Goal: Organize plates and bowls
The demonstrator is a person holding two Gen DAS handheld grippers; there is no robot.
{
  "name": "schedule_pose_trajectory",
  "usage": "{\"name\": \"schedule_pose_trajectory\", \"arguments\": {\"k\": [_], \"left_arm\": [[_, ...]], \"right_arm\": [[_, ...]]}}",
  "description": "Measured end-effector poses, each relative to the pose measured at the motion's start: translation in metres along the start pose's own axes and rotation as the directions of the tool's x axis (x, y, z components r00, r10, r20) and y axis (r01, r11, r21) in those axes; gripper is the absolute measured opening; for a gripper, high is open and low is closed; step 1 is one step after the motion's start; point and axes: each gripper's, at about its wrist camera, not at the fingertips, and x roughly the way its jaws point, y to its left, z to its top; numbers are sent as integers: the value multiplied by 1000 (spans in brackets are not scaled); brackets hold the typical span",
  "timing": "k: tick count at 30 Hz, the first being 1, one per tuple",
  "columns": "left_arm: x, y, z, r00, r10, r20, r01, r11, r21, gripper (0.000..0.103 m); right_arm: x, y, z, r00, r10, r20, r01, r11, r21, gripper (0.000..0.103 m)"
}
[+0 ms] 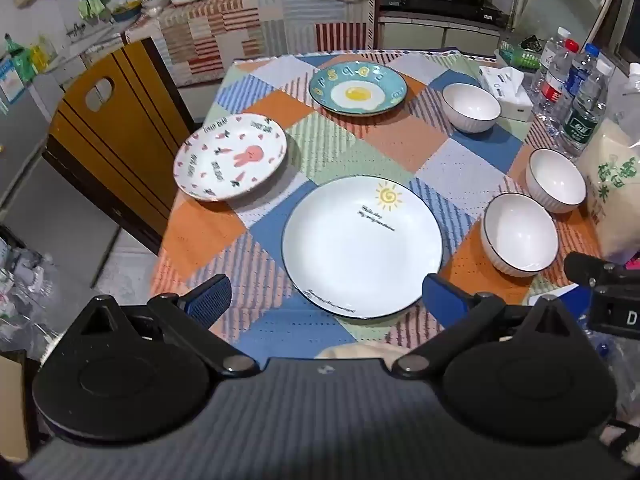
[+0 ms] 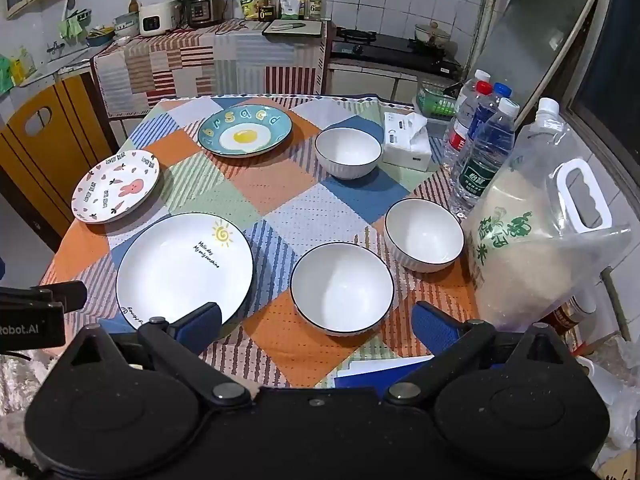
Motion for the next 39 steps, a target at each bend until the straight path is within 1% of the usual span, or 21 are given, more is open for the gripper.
{"name": "schedule_pose_trajectory", "arguments": {"k": [2,4,5,6,7,8,10,14,23,27,33,39], "left_arm": [[-2,1,-1,1000,-4,5,4,1000,-17,103],[3,1,1,1000,-3,-14,3,1000,-12,103],[5,2,0,1000,-5,-12,5,1000,-12,103],[5,1,0,1000,-9,-11,9,1000,-12,103],[2,5,4,999,-30,-10,30,999,-17,103],[2,5,5,1000,-30,-7,30,1000,-8,103],[7,3,0,1000,-22,5,22,1000,5,103],[0,-3,-6,1000,4,22,-4,1000,25,103],[3,0,-8,999,34,28,-34,999,11,103],[4,3,-8,999,29,26,-29,1000,7,103],[1,7,-11,999,1,35,0,1000,-17,103],[-1,5,-12,999,5,44,-5,1000,-10,103]], "right_arm": [[1,0,0,1000,-9,3,9,1000,-6,102],[1,1,0,1000,-21,10,21,1000,-4,102],[2,-1,0,1000,-8,9,8,1000,-7,102],[2,-3,-1,1000,-1,10,1,1000,-9,102],[0,0,0,1000,-9,6,10,1000,-17,102],[0,2,1,1000,-10,1,10,1000,-14,102],[6,-5,4,1000,1,-10,-1,1000,-13,102],[3,-1,0,1000,-2,-1,2,1000,-18,102],[7,-4,-1,1000,-2,-13,2,1000,-8,102],[11,-3,-3,1000,-10,-19,10,1000,-12,102],[12,-3,-5,1000,-11,-19,11,1000,-19,102],[12,-4,-6,1000,-19,-14,19,999,-29,102]]}}
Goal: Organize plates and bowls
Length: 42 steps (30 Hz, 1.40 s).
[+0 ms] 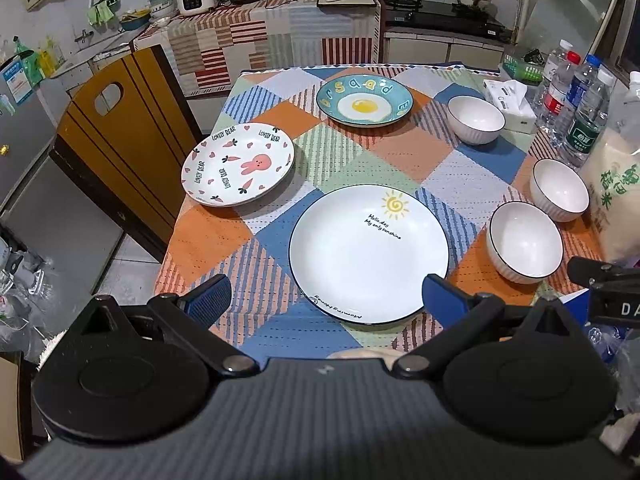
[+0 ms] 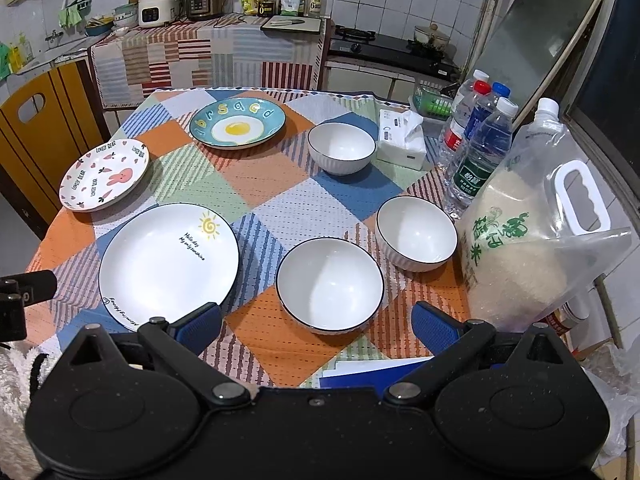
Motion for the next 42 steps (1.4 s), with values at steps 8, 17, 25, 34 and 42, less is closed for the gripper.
{"name": "schedule_pose_trajectory", "arguments": {"k": [8,17,25,34,42], "left_arm": [[-1,-2,-1,1000,-4,3,4,1000,0,103],[-9,-3,0,1000,1,31,-1,1000,10,103],[-8,-3,-2,1000,-2,29,2,1000,14,103],[-13,-3,-4,998,-57,34,55,997,47,102],[-8,1,-1,997,-76,2,76,996,38,99]], "right_arm": [[0,0,0,1000,-1,0,1,1000,-1,102],[1,0,-1,1000,-5,-2,5,1000,-7,102],[3,0,-1,1000,-12,-5,12,1000,-16,102],[4,3,-1,1000,-12,-3,11,999,-32,102],[2,1,-3,1000,-10,-3,10,1000,-28,102]]}}
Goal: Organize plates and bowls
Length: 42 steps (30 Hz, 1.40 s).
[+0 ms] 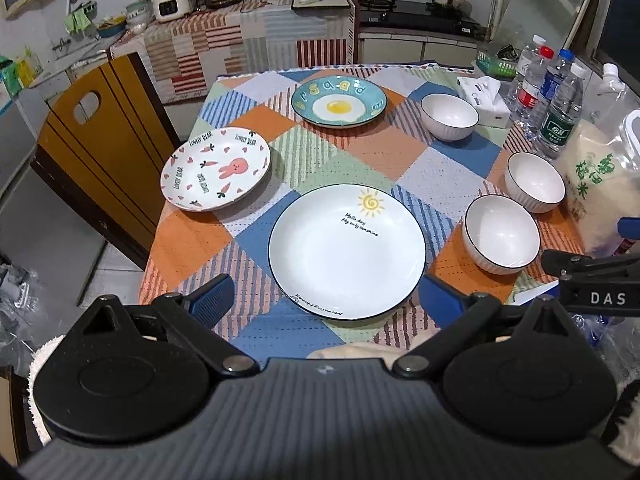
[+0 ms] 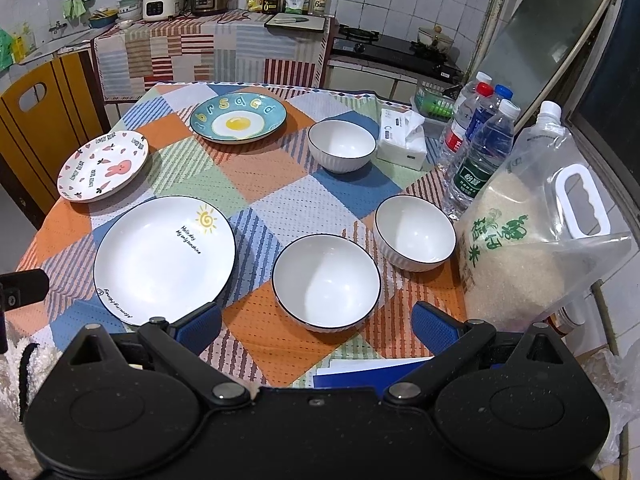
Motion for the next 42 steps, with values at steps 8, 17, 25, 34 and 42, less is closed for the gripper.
{"name": "schedule_pose_trajectory", "arguments": {"k": [8,17,25,34,42], "left_arm": [[2,33,20,1000,-3,31,2,999,33,97],[55,46,50,999,-17,43,7,972,234,98],[146,67,58,981,-127,-145,152,973,175,85],[212,87,35,945,-143,-295,173,982,79,76],[236,87,22,918,-163,-362,181,983,16,56]], "right_arm": [[1,0,5,999,36,-6,-36,999,-17,102],[28,9,21,898,372,234,-358,928,-103,102],[114,52,25,886,463,10,-455,875,-168,85],[152,42,-6,862,476,-177,-480,877,24,68],[183,39,-18,826,540,-159,-520,840,153,67]]}}
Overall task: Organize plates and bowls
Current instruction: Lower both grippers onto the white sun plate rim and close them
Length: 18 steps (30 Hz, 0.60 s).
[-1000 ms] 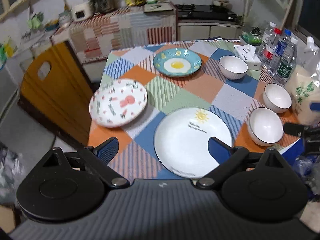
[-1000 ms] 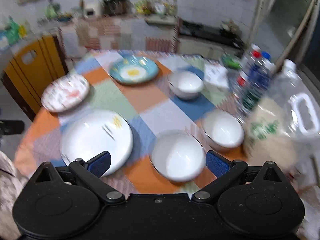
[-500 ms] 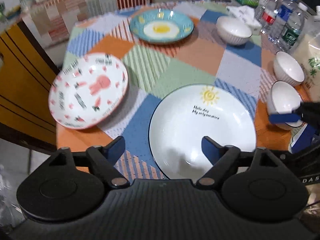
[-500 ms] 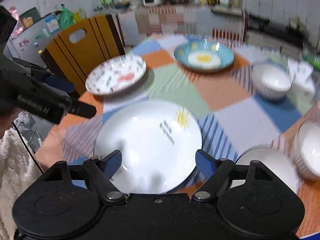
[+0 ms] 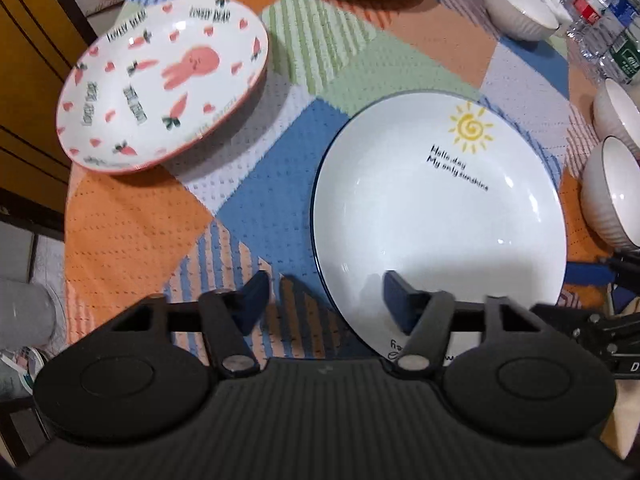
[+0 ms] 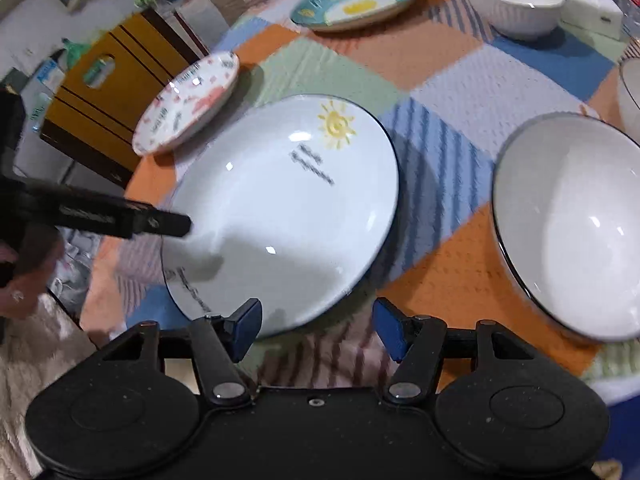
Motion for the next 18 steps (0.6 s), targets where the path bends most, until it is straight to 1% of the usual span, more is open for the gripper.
{"name": "schedule_pose_trajectory", "arguments": {"k": [1,3,4,5,6,7,8,11,14,16,18], "left_arm": [[3,0,0,1000,-13,-9,13,1000,-6,52],[9,2,0,999,-44,-32,44,999,-12,39],[10,4,0,997,-74,-22,73,997,-23,33],[10,7,0,996,-94,-14,93,995,-46,26],[11,10,1,994,-106,-11,105,992,-68,24],[12,13,1,993,-117,-6,116,990,-81,23],[13,14,1,992,-127,0,126,988,-91,23],[14,17,1,991,-135,8,135,986,-103,23],[12,15,0,991,-133,13,133,985,-105,23],[9,10,-2,993,-113,19,114,991,-70,23],[7,2,-4,996,-78,35,79,997,-28,24]], "right_arm": [[1,1,1,1000,0,16,0,1000,-14,67],[4,1,3,999,7,31,-6,1000,-25,62],[6,-1,4,999,13,38,-12,1000,-16,56],[11,-2,7,999,13,38,-13,1000,-2,51],[12,-4,7,999,6,44,-7,1000,16,46],[12,-8,5,997,-26,67,24,999,37,31],[11,-10,3,996,-47,80,42,998,53,26],[9,-11,-1,993,-43,111,38,998,51,25],[8,-10,-2,992,-46,118,42,998,36,26],[8,-10,-1,992,-39,116,36,999,28,26],[9,-10,0,992,-37,118,36,999,11,26]]}}
